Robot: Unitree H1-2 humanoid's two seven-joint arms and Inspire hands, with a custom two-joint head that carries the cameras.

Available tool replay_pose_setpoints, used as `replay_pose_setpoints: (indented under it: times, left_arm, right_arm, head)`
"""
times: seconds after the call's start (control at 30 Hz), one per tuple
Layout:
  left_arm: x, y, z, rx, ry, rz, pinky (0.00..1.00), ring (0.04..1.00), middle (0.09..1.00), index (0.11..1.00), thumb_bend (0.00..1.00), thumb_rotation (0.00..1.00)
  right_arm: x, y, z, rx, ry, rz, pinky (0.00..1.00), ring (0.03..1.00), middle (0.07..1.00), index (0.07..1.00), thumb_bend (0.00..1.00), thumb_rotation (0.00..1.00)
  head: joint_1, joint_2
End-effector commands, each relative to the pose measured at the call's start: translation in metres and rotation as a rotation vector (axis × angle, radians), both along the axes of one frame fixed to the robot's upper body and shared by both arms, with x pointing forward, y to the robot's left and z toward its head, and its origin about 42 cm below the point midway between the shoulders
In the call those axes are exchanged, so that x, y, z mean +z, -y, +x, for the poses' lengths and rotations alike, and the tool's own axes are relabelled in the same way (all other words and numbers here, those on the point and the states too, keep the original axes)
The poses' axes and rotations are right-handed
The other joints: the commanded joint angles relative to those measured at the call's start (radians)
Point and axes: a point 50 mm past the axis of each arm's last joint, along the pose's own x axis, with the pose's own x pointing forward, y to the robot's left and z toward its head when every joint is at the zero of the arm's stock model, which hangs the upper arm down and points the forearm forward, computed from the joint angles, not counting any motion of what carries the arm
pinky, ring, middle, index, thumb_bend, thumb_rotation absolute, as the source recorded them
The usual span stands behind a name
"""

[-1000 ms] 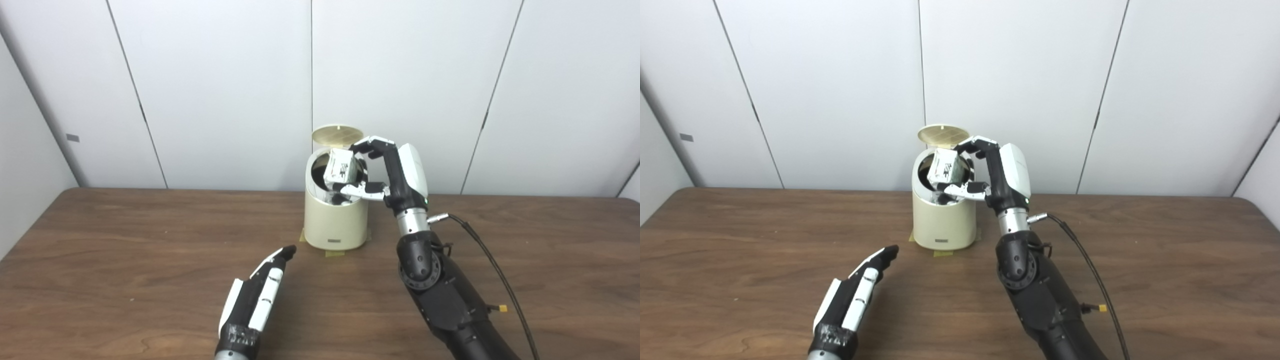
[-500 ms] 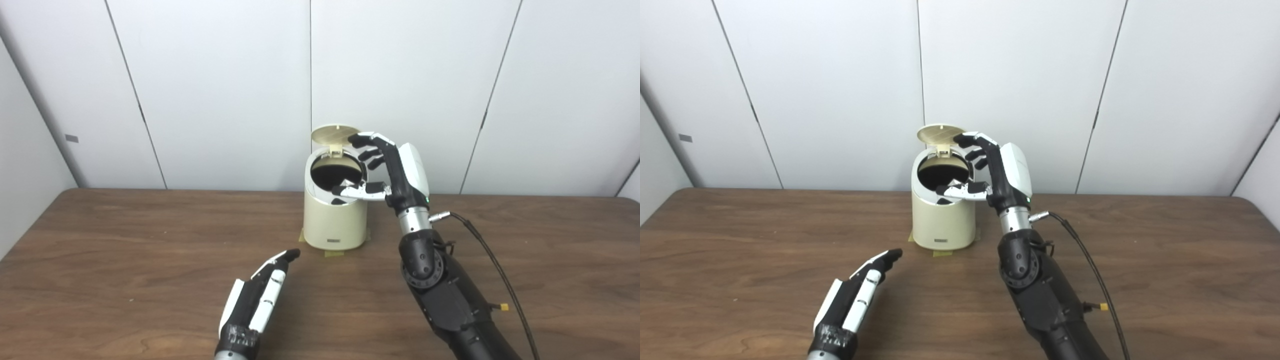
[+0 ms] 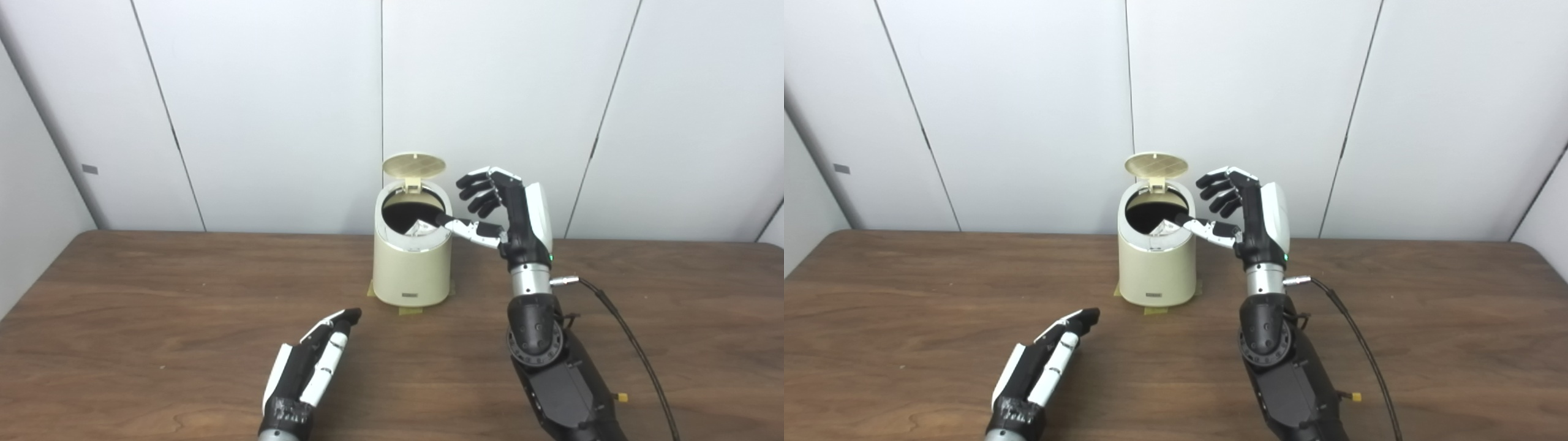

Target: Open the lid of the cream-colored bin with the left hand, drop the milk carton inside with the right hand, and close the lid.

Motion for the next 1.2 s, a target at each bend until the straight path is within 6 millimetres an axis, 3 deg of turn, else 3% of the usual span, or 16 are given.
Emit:
replay_pose_setpoints:
  times: [0.0,0.17,0.33,0.4,0.47,0.53,0.63,0.73,0.9,1.03,1.17]
  left_arm:
    - [0.019,0.000,0.011,-0.003,0.089,-0.033,0.99,0.936,0.876,0.814,0.39,0.75]
    - [0.026,-0.011,0.024,0.040,0.096,-0.124,0.96,0.918,0.876,0.825,0.41,0.70]
    - [0.051,-0.026,0.050,0.042,0.134,-0.169,0.90,0.898,0.886,0.848,0.37,0.68]
    - [0.061,-0.031,0.062,0.039,0.137,-0.171,0.91,0.907,0.890,0.866,0.40,0.72]
    - [0.072,-0.035,0.077,0.011,0.137,-0.168,0.92,0.908,0.900,0.879,0.39,0.77]
    - [0.084,-0.038,0.090,-0.041,0.133,-0.124,0.93,0.923,0.911,0.891,0.38,0.83]
    - [0.100,-0.038,0.107,-0.099,0.136,-0.084,0.94,0.949,0.933,0.916,0.42,0.87]
    - [0.116,-0.033,0.125,-0.125,0.153,-0.074,0.96,0.960,0.949,0.933,0.45,0.92]
    - [0.135,-0.027,0.150,-0.135,0.177,-0.053,0.96,0.960,0.953,0.940,0.48,0.97]
    - [0.148,-0.023,0.169,-0.147,0.184,-0.017,0.95,0.953,0.946,0.937,0.52,1.00]
    - [0.156,-0.022,0.183,-0.154,0.186,0.004,0.96,0.952,0.943,0.941,0.50,1.00]
  right_arm:
    - [0.022,0.004,0.000,-0.015,0.051,0.060,0.35,0.400,0.486,0.502,0.52,0.00]
    - [0.018,0.026,-0.019,-0.052,-0.055,0.198,0.41,0.454,0.489,0.481,0.52,0.00]
    - [-0.002,0.056,-0.044,-0.010,-0.182,0.339,0.40,0.405,0.486,0.555,0.51,0.00]
    - [-0.009,0.064,-0.055,0.031,-0.247,0.403,0.44,0.488,0.473,0.546,0.51,0.01]
    - [-0.015,0.071,-0.068,0.102,-0.301,0.460,0.53,0.589,0.622,0.508,0.49,0.12]
    - [-0.020,0.077,-0.081,0.164,-0.342,0.459,0.62,0.703,0.740,0.740,0.44,0.40]
    - [-0.030,0.085,-0.094,0.192,-0.377,0.365,0.70,0.798,0.827,0.842,0.49,0.63]
    - [-0.042,0.090,-0.106,0.176,-0.400,0.252,0.74,0.833,0.854,0.873,0.55,0.79]
    - [-0.054,0.091,-0.121,0.191,-0.421,0.240,0.79,0.858,0.871,0.885,0.54,0.85]
    - [-0.068,0.091,-0.131,0.185,-0.427,0.214,0.76,0.863,0.873,0.887,0.50,0.88]
    - [-0.077,0.085,-0.138,0.173,-0.433,0.212,0.74,0.861,0.869,0.882,0.50,0.97]
  head:
    - [0.001,-0.003]
    - [0.007,-0.015]
    - [-0.007,-0.025]
    - [-0.008,-0.027]
    - [-0.008,-0.030]
    - [-0.008,-0.033]
    - [-0.001,-0.032]
    - [0.005,-0.039]
    - [0.019,-0.057]
    - [0.016,-0.078]
    - [0.006,-0.083]
